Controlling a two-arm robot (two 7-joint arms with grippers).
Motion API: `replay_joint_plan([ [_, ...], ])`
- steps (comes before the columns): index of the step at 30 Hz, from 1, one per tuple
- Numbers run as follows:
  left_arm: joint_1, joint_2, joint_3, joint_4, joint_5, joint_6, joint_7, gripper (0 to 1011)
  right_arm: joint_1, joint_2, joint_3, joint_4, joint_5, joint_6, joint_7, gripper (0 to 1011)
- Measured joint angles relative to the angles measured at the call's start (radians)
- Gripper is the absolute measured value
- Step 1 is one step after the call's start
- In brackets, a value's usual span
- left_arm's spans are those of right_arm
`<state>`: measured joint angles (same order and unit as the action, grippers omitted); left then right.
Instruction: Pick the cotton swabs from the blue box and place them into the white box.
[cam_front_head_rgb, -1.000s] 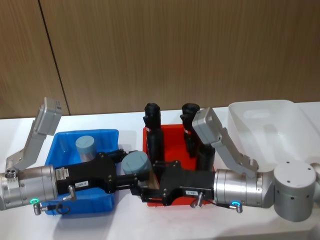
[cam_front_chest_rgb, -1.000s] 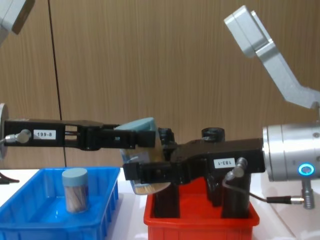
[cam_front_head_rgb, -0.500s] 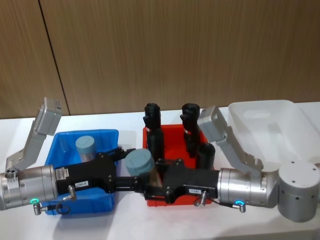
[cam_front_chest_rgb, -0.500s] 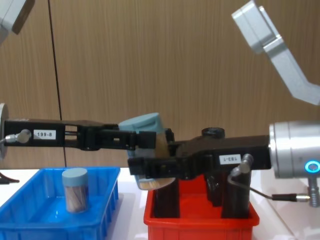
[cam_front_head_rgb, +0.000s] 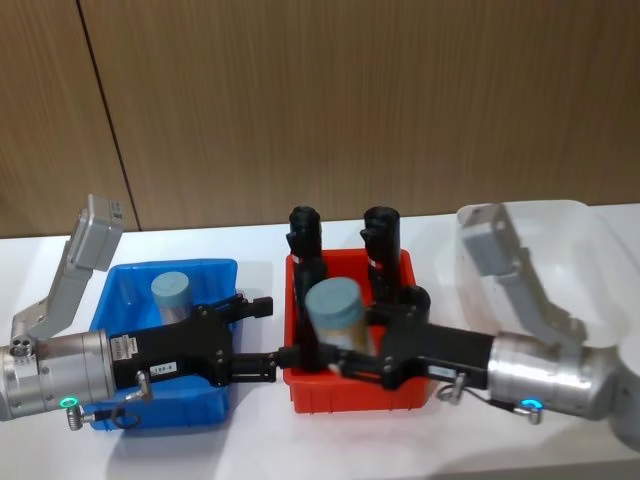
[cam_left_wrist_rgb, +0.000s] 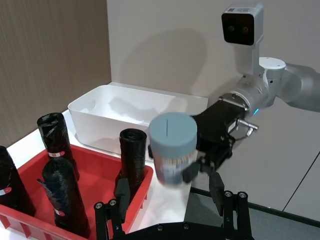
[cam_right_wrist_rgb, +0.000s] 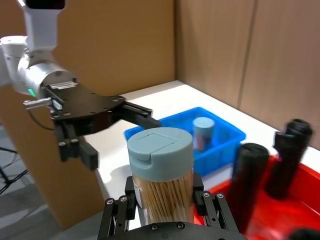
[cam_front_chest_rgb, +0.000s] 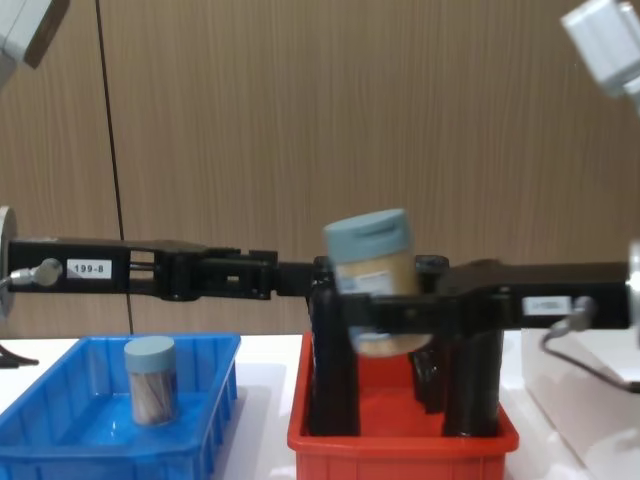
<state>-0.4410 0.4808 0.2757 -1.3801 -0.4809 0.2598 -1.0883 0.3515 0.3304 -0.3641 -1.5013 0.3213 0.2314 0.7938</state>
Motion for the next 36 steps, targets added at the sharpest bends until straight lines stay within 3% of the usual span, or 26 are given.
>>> replay_joint_plan([
  [13,0.0,0.0,0.0,0.0,0.0,0.0,0.0,1004,-0.087,0.119,0.079,-0.088,0.099,-0.045,-0.107,639],
  [21,0.0,0.0,0.0,0.0,0.0,0.0,0.0,1004,-0.142,0.192,0.131,-0.133,0.152,-0.082,-0.212,639],
  [28,0.0,0.0,0.0,0.0,0.0,0.0,0.0,1004,-0.16,0.219,0.155,-0.136,0.168,-0.098,-0.282,639],
  [36,0.0,0.0,0.0,0.0,0.0,0.0,0.0,1004,-0.153,0.226,0.173,-0.087,0.168,-0.11,-0.377,639],
])
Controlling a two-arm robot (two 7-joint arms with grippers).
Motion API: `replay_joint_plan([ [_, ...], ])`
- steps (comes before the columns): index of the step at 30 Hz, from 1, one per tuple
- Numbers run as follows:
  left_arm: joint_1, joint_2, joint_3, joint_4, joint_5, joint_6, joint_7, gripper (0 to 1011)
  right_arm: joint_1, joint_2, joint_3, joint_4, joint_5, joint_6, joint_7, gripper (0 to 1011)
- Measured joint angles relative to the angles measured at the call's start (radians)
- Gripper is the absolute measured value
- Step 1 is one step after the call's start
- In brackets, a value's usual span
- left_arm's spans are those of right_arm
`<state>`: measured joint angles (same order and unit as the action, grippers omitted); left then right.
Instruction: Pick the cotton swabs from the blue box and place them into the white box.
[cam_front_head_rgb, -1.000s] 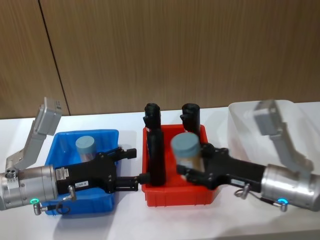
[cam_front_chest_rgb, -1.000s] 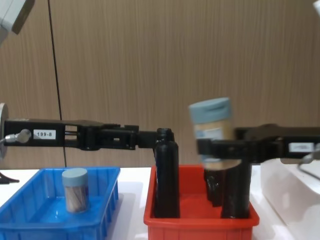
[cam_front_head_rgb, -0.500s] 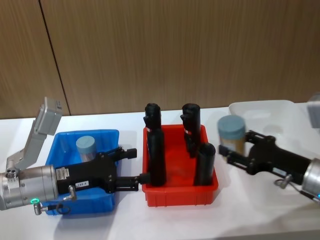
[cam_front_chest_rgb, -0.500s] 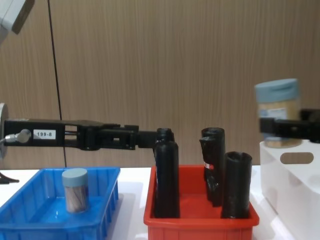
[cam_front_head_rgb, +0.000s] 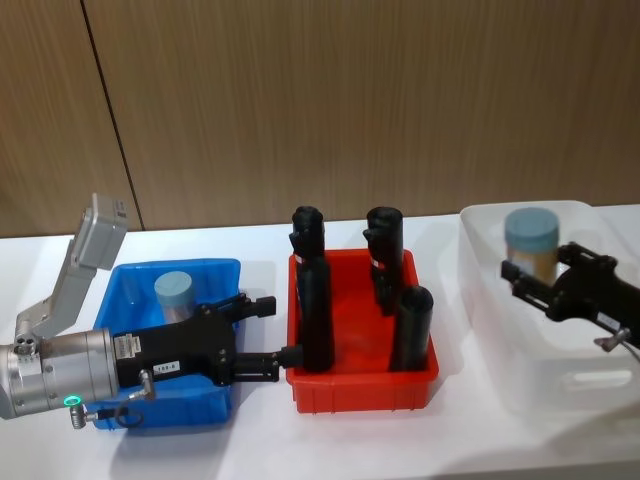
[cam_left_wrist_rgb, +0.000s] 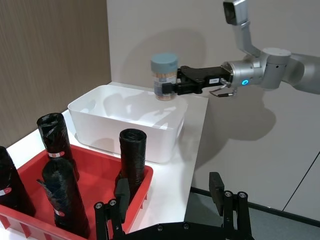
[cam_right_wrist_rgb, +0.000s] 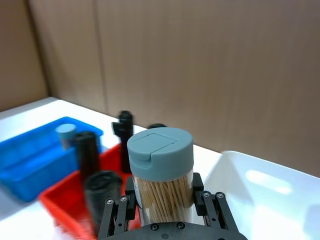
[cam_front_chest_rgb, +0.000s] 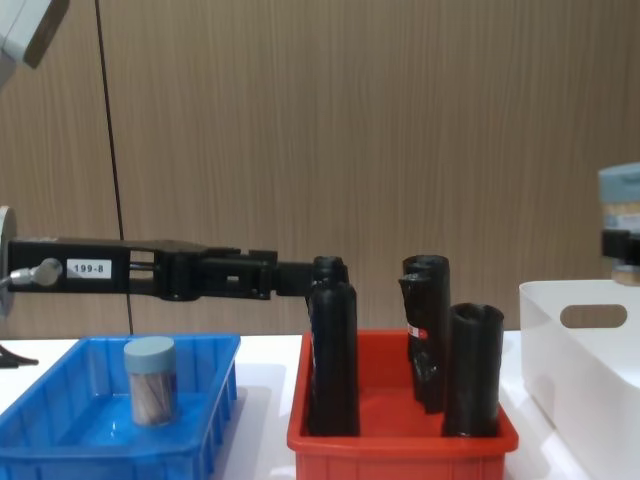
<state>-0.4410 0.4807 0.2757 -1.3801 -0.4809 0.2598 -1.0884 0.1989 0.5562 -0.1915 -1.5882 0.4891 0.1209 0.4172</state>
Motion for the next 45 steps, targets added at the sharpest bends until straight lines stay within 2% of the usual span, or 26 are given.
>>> replay_joint_plan([
  [3,0.0,0.0,0.0,0.0,0.0,0.0,0.0,1004,0.011,-0.005,0.0,0.026,-0.005,-0.002,-0.023,639],
  [6,0.0,0.0,0.0,0.0,0.0,0.0,0.0,1004,0.044,-0.022,-0.001,0.092,-0.019,-0.007,-0.053,639],
  [15,0.0,0.0,0.0,0.0,0.0,0.0,0.0,1004,0.133,-0.067,-0.016,0.263,-0.056,-0.023,-0.085,642],
  [17,0.0,0.0,0.0,0.0,0.0,0.0,0.0,1004,0.141,-0.071,-0.017,0.279,-0.061,-0.025,-0.087,669],
  [22,0.0,0.0,0.0,0.0,0.0,0.0,0.0,1004,0.169,-0.085,-0.021,0.335,-0.071,-0.032,-0.094,826],
  [24,0.0,0.0,0.0,0.0,0.0,0.0,0.0,1004,0.174,-0.088,-0.022,0.344,-0.073,-0.034,-0.095,852],
  [25,0.0,0.0,0.0,0.0,0.0,0.0,0.0,1004,0.179,-0.09,-0.023,0.353,-0.076,-0.036,-0.096,903],
  [26,0.0,0.0,0.0,0.0,0.0,0.0,0.0,1004,0.181,-0.091,-0.023,0.358,-0.077,-0.037,-0.097,903],
  [27,0.0,0.0,0.0,0.0,0.0,0.0,0.0,1004,0.182,-0.092,-0.023,0.361,-0.078,-0.038,-0.098,955],
  [29,0.0,0.0,0.0,0.0,0.0,0.0,0.0,1004,0.185,-0.094,-0.023,0.367,-0.078,-0.039,-0.099,998],
  [39,0.0,0.0,0.0,0.0,0.001,-0.001,0.003,1004,0.193,-0.099,-0.024,0.384,-0.085,-0.045,-0.102,1002],
  [45,0.006,-0.003,0.005,-0.007,0.009,-0.008,0.034,1004,0.17,-0.106,-0.024,0.352,-0.091,-0.046,-0.117,1001],
])
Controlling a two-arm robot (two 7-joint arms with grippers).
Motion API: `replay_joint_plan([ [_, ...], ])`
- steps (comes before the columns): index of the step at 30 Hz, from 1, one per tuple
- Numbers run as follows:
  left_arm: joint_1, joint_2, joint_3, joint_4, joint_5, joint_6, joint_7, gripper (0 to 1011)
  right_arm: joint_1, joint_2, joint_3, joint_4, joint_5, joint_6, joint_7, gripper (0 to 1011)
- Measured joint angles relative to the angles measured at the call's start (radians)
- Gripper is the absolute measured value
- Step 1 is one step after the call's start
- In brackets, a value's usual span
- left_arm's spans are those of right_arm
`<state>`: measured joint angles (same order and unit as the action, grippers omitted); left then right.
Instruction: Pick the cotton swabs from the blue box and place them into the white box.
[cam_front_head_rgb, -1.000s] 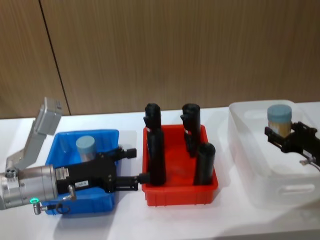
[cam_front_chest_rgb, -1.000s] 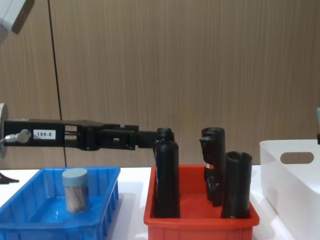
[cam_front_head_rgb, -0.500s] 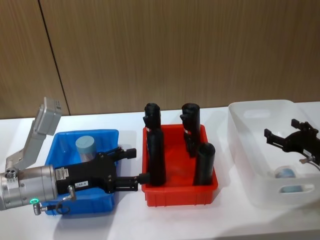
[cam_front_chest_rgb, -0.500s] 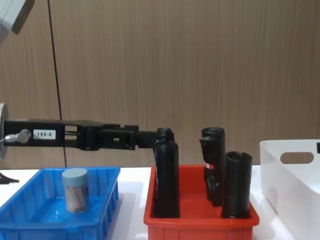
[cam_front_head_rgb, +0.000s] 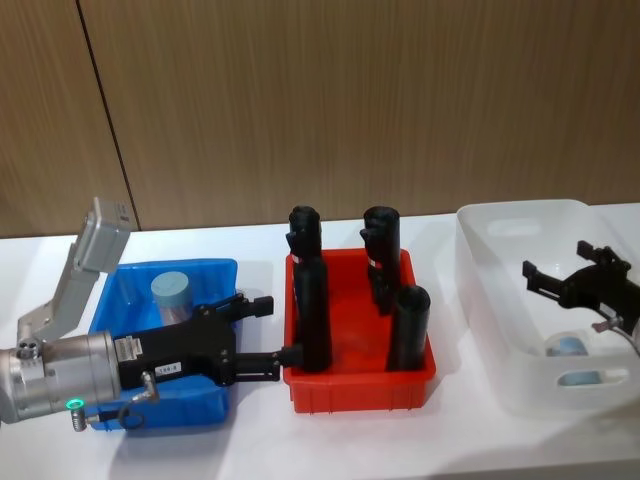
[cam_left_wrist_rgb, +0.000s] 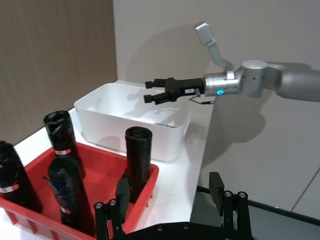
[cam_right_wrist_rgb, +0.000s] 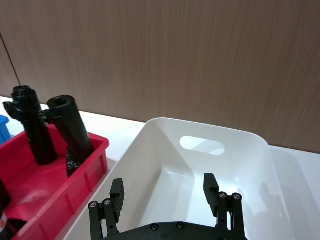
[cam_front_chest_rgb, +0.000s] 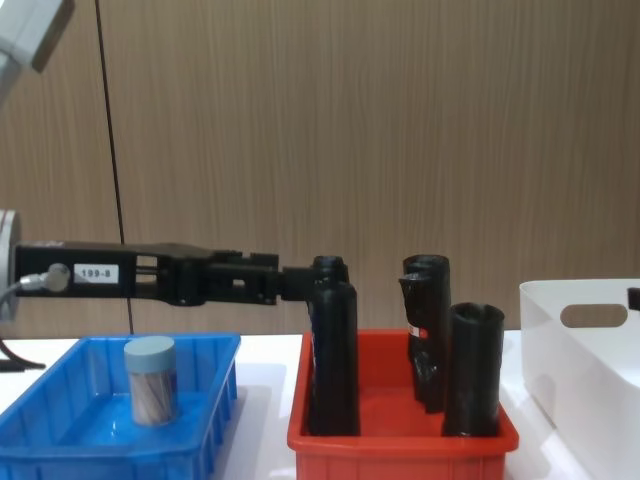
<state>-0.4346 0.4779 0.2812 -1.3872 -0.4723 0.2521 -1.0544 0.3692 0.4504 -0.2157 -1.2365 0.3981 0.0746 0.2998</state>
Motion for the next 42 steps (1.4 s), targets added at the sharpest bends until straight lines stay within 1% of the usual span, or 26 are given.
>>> replay_joint_plan([
  [2,0.005,-0.002,0.004,-0.006,0.006,-0.006,0.023,1004,-0.011,-0.003,0.0,-0.015,-0.003,-0.001,-0.006,1002],
  [4,0.008,-0.004,0.007,-0.01,0.012,-0.01,0.042,1004,-0.035,-0.01,-0.001,-0.049,-0.01,-0.004,-0.021,1001],
  [5,0.01,-0.005,0.008,-0.012,0.014,-0.012,0.051,1004,-0.035,-0.01,-0.001,-0.049,-0.01,-0.004,-0.021,1001],
  [8,0.019,-0.009,0.017,-0.023,0.026,-0.023,0.1,1004,-0.073,-0.021,-0.002,-0.1,-0.021,-0.008,-0.043,1002],
  [9,0.019,-0.009,0.017,-0.023,0.026,-0.023,0.1,1004,-0.073,-0.021,-0.002,-0.1,-0.021,-0.008,-0.043,1002],
  [11,0.027,-0.013,0.024,-0.033,0.037,-0.032,0.142,1004,-0.095,-0.028,-0.003,-0.131,-0.027,-0.01,-0.057,1002],
  [14,0.033,-0.016,0.029,-0.04,0.045,-0.039,0.172,1004,-0.123,-0.036,-0.004,-0.171,-0.035,-0.014,-0.074,1002],
  [17,0.043,-0.021,0.038,-0.052,0.058,-0.051,0.224,1004,-0.16,-0.047,-0.004,-0.221,-0.046,-0.018,-0.097,1002],
  [18,0.043,-0.021,0.038,-0.052,0.058,-0.051,0.224,1004,-0.166,-0.049,-0.005,-0.23,-0.048,-0.018,-0.101,1001],
  [24,0.06,-0.03,0.053,-0.073,0.082,-0.072,0.315,1004,-0.225,-0.066,-0.006,-0.312,-0.065,-0.025,-0.136,1002],
  [28,0.068,-0.033,0.06,-0.082,0.092,-0.081,0.354,1004,-0.261,-0.077,-0.007,-0.361,-0.075,-0.029,-0.159,1002],
  [31,0.077,-0.038,0.068,-0.093,0.106,-0.093,0.406,1004,-0.291,-0.085,-0.008,-0.402,-0.084,-0.032,-0.177,1002],
  [36,0.088,-0.043,0.078,-0.107,0.121,-0.106,0.465,1004,-0.339,-0.1,-0.009,-0.468,-0.098,-0.036,-0.205,1001],
  [37,0.09,-0.044,0.08,-0.109,0.124,-0.108,0.474,1004,-0.339,-0.1,-0.009,-0.468,-0.098,-0.036,-0.205,1001],
  [42,0.103,-0.051,0.091,-0.125,0.142,-0.125,0.543,1004,-0.375,-0.11,-0.011,-0.518,-0.108,-0.04,-0.228,1002],
])
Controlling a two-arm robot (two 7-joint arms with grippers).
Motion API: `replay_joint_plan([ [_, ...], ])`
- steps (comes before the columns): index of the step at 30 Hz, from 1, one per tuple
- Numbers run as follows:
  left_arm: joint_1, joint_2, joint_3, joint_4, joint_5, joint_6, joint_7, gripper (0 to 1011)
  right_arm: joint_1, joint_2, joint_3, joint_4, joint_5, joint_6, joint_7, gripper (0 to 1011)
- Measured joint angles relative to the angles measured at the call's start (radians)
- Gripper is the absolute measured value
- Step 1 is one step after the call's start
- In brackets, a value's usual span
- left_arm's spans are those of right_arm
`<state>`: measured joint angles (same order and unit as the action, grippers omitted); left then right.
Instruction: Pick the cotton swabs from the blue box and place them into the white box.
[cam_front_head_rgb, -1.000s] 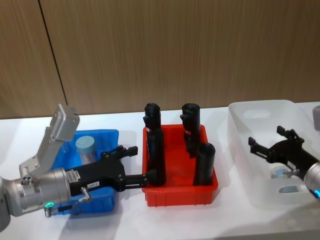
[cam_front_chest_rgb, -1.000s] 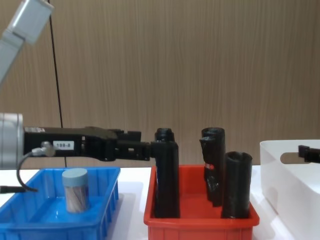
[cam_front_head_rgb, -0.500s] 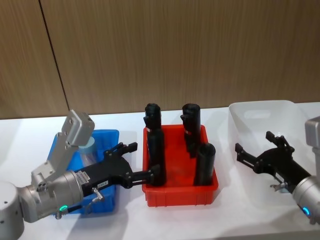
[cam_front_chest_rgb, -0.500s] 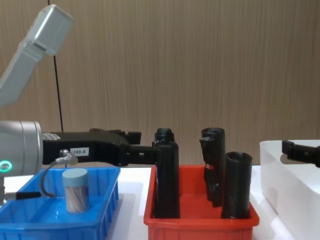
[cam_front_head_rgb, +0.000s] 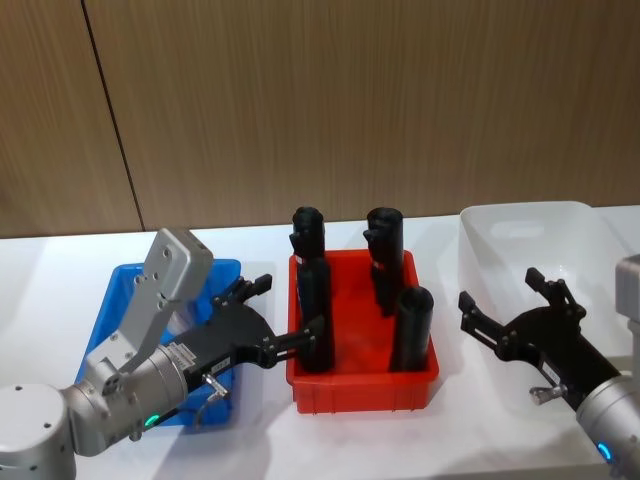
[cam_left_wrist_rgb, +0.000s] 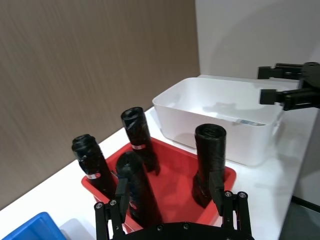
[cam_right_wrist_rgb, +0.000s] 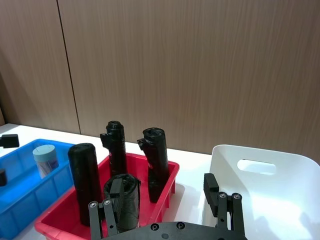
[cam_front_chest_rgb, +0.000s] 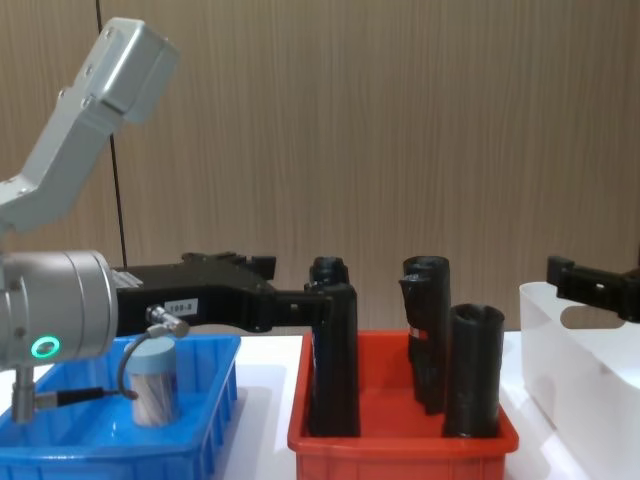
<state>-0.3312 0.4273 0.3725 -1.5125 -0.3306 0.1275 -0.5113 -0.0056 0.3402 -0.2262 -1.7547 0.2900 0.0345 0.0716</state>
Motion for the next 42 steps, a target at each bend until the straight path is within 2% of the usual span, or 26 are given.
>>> replay_joint_plan([
  [35,0.086,-0.042,0.075,-0.104,0.118,-0.104,0.455,1004,-0.009,-0.003,0.0,-0.012,-0.003,0.0,-0.005,1002],
  [42,0.094,-0.045,0.082,-0.114,0.129,-0.114,0.496,1004,-0.009,-0.003,0.0,-0.012,-0.003,0.0,-0.005,1002],
])
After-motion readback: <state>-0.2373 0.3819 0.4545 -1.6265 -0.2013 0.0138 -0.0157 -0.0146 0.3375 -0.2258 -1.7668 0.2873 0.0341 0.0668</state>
